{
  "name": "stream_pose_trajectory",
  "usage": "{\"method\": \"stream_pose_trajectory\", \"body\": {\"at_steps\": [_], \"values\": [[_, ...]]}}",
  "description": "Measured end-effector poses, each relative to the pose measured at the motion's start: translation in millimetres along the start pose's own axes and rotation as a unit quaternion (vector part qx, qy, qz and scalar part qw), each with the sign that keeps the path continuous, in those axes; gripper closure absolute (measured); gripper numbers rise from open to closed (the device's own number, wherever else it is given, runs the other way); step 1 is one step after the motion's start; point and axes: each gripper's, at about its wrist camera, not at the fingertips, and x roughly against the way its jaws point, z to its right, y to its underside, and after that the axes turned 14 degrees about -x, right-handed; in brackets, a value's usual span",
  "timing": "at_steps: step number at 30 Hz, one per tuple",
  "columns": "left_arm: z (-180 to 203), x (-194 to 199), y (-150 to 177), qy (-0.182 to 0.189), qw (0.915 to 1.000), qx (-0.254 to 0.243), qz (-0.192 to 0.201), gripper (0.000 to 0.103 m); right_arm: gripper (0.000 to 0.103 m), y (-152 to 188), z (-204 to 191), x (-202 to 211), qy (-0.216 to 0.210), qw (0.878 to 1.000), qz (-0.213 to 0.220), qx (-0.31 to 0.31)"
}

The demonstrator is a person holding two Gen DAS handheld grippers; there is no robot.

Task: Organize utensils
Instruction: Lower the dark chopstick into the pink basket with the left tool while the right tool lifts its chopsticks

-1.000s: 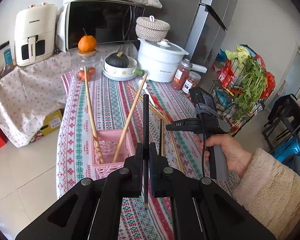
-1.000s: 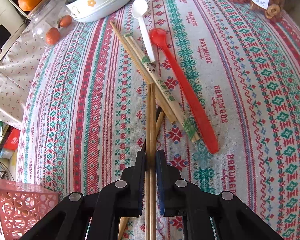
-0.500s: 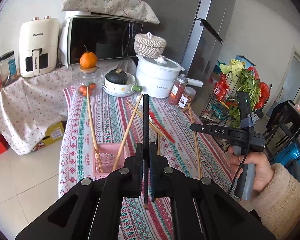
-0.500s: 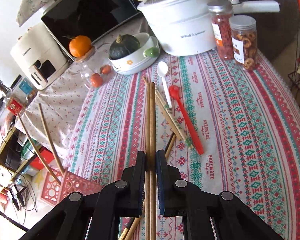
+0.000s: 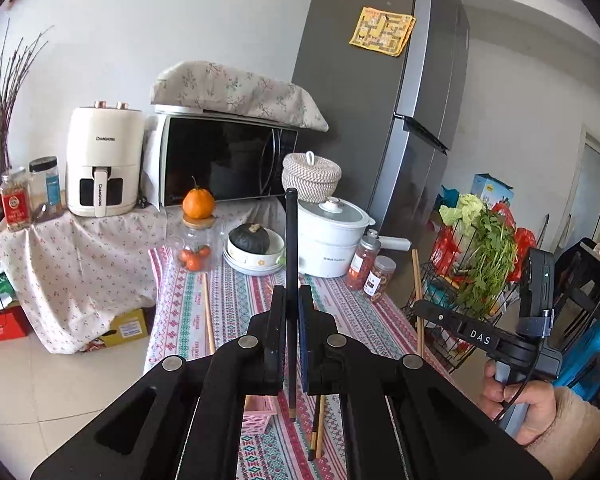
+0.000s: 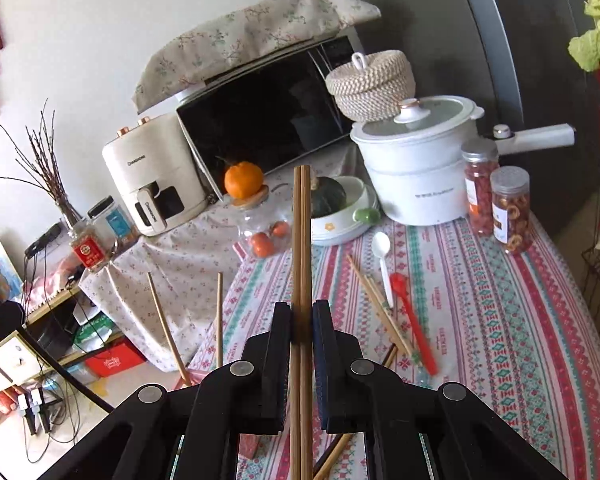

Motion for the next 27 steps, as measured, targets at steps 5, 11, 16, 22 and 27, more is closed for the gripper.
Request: {"method": "stream_pose_trajectory", "body": {"at_steps": [5,11,16,22,27], "values": [[-18,-7,-2,-0.04,0.9991,-0.006,0.017,0.098,0.094,2,-3,-8,-0.003,1.0,-0.001,0.002],[-34,-50,19,-0.053,0.9982,-0.007,-0.027,0.098,0.094,2,-8,-13,-0.009,1.0,0.001,-0.002],[-39,-85,36,-0.049,0.9963,-0.021,-0.067,0.098,0.094,8,-17,-18,-0.011,1.0,0.003,0.009],[-43,-111,46,-0.026,0.9939,-0.011,-0.107,0.098,0.094,14,-26,-24,-0.011,1.0,0.004,0.014],[-46,-120,50,-0.021,0.9941,-0.009,-0.106,0.097,0.094,18,-38,-29,-0.008,1.0,0.014,0.021]]}}
